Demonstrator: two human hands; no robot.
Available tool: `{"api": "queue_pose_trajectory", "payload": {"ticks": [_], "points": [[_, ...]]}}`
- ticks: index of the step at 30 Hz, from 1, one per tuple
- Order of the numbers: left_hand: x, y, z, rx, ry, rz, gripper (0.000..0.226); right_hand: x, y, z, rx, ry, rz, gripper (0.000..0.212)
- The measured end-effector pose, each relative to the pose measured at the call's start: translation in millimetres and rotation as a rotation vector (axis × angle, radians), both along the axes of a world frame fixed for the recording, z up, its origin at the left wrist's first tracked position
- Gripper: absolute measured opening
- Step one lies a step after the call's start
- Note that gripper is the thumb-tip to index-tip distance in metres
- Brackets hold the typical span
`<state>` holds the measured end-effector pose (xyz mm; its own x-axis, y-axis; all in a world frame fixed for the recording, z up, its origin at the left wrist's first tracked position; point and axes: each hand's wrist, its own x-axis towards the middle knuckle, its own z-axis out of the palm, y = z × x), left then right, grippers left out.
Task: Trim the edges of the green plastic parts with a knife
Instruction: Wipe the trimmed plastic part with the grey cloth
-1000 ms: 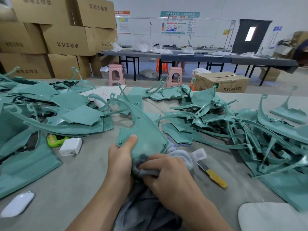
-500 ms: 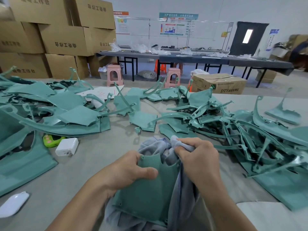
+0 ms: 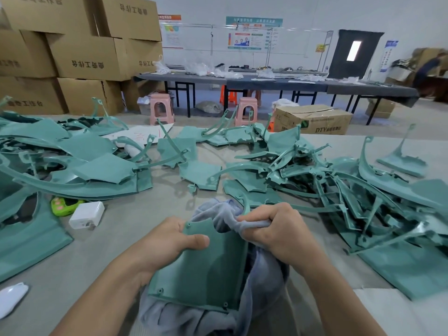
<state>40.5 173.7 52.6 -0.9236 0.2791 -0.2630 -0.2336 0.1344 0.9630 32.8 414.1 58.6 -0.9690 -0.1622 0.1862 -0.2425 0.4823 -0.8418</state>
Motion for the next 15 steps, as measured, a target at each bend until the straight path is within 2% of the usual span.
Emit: {"api": "queue_pose_trajectory", "payload": {"ticks": [2, 3, 5, 6, 8, 11, 15], "points": [[0.2, -4.0, 0.3, -0.005, 0.003, -0.080, 0.027, -5.1, 0.6, -5.6, -0.004, 0.044, -0.078, 0.002], [0.3, -5.9, 0.1, -0.001, -0.003, -0.120, 0.034, -8.3, 0.0, -9.5, 0.009, 0.079, -0.128, 0.010], [0.7, -8.6, -0.5, 0.014, -0.012, -0.186, 0.038, -16.3, -0.4, -15.8, 0.014, 0.080, -0.224, 0.004], [0.7, -9.4, -0.5, 0.015, -0.014, -0.210, 0.037, -19.8, -1.1, -16.0, 0.020, 0.075, -0.261, 0.016], [0.2, -11.7, -0.2, -0.004, 0.003, -0.239, 0.039, -27.8, -0.4, -19.3, 0.041, 0.068, -0.284, 0.027], [-0.6, -13.6, 0.3, -0.025, 0.034, -0.259, 0.062, -36.9, -4.1, -21.3, 0.135, 0.074, -0.290, 0.015], [-0.5, -13.8, -1.3, -0.034, 0.017, -0.259, 0.071, -39.4, -8.3, -23.0, 0.323, 0.036, -0.280, 0.029]]}}
